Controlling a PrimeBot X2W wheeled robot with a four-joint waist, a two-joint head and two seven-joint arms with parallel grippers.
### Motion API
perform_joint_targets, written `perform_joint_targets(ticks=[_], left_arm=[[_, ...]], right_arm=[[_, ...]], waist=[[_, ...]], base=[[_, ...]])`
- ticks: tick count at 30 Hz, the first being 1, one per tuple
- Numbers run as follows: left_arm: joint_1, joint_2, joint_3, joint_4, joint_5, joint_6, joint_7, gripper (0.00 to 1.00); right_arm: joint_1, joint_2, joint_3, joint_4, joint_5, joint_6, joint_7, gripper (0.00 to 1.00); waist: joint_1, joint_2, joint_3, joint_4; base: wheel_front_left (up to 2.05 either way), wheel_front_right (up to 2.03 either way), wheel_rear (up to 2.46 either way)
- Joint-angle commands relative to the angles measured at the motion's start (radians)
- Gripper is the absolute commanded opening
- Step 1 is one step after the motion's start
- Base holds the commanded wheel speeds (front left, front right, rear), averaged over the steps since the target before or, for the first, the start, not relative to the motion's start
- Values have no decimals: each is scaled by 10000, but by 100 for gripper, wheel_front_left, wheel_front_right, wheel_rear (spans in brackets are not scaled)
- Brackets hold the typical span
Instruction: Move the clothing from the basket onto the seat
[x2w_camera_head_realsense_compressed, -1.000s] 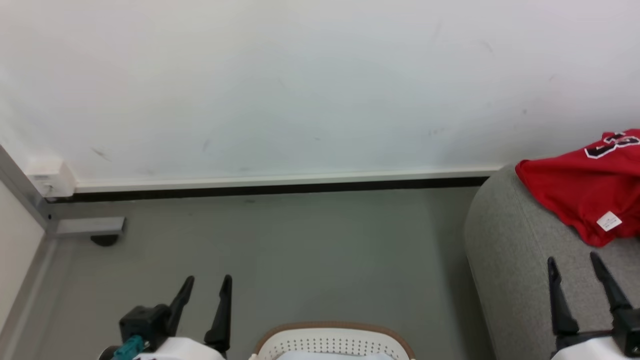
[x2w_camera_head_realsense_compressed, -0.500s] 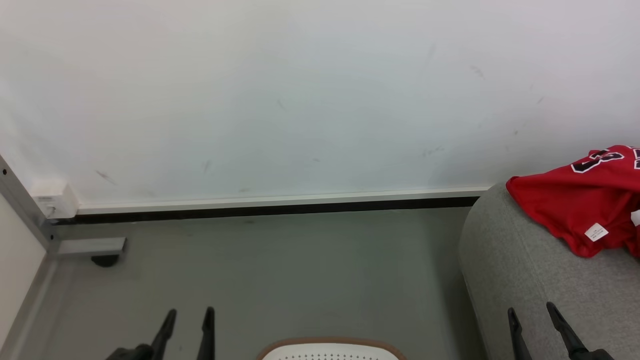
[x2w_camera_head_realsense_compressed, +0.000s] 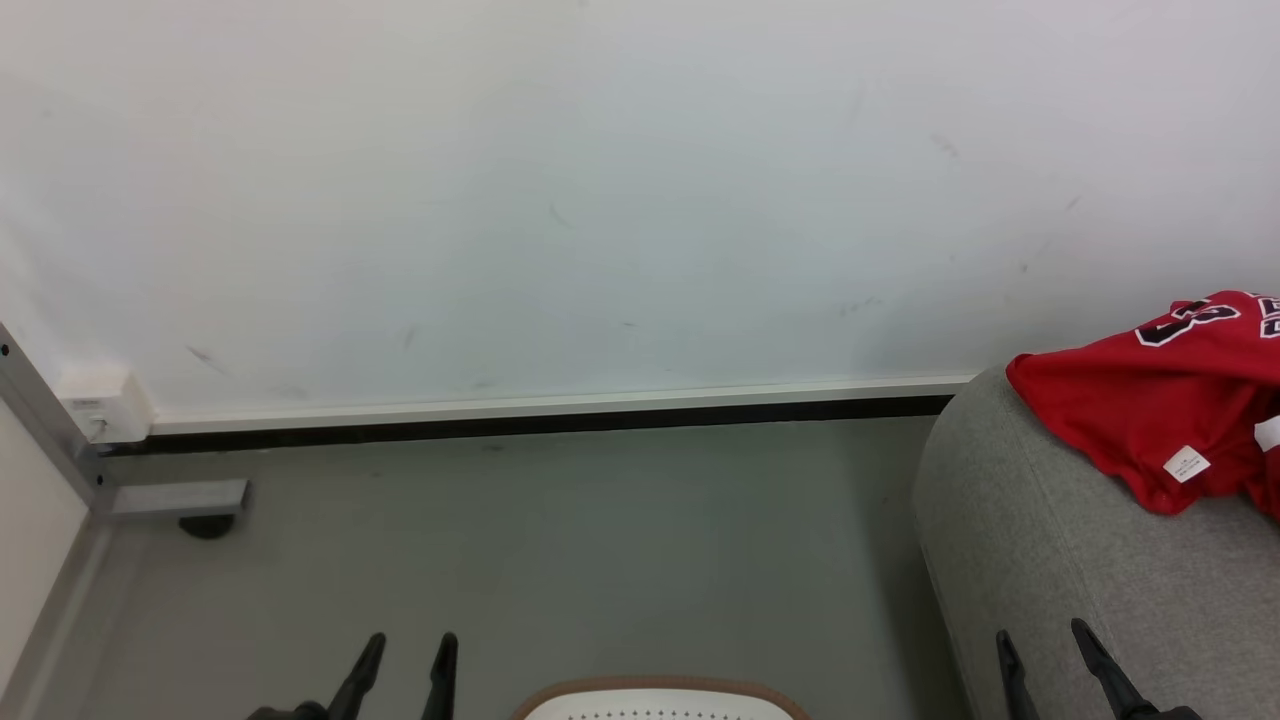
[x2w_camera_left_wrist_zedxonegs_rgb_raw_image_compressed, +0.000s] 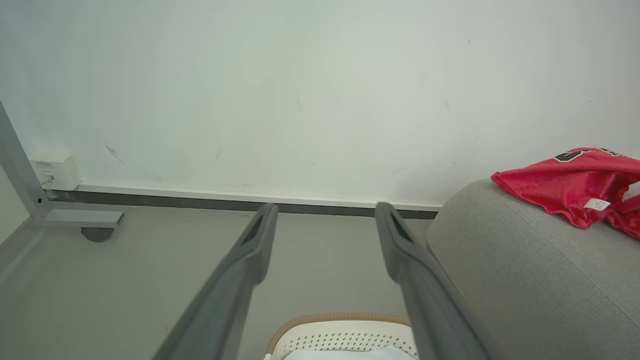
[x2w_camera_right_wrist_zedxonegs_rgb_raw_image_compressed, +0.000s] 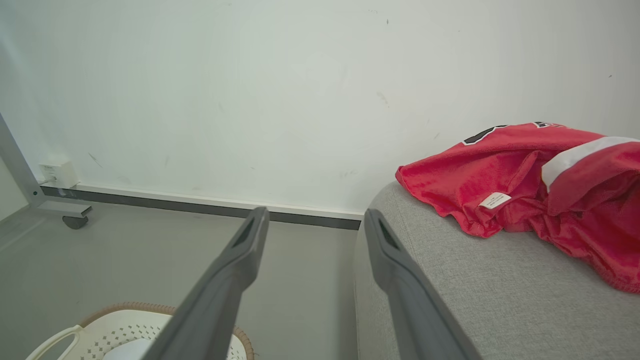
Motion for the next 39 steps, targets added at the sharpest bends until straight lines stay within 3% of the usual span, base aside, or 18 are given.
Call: perform_joint_targets(ticks=[1,20,21,25,39], left_arm=[[34,-16,95,93,105,-88,-8,100],[-51,-506,635,484,803,-725,-8,100],[-21,-518,606,473,751,-714,0,0],[74,-627,581,764,605,-711,58,0],[-276,-802,1191,646,-1755,-741,766,0]], right_arm=[[46,-4,-18,29,117,-26,-27,100],[-14,-4,129,115,298,-26,-28,100],[-17,2,113,106,243,0,0,0],[54,38,78,364,405,0,102,0],[-273,22,-202,183,3223,-3,789,0]], waist=[[0,-1,2,7],[0,-1,-31,28],[0,-1,-31,28],[0,-1,-27,30],[0,-1,55,70]], base=[[0,0,0],[0,0,0],[0,0,0],[0,0,0],[0,0,0]])
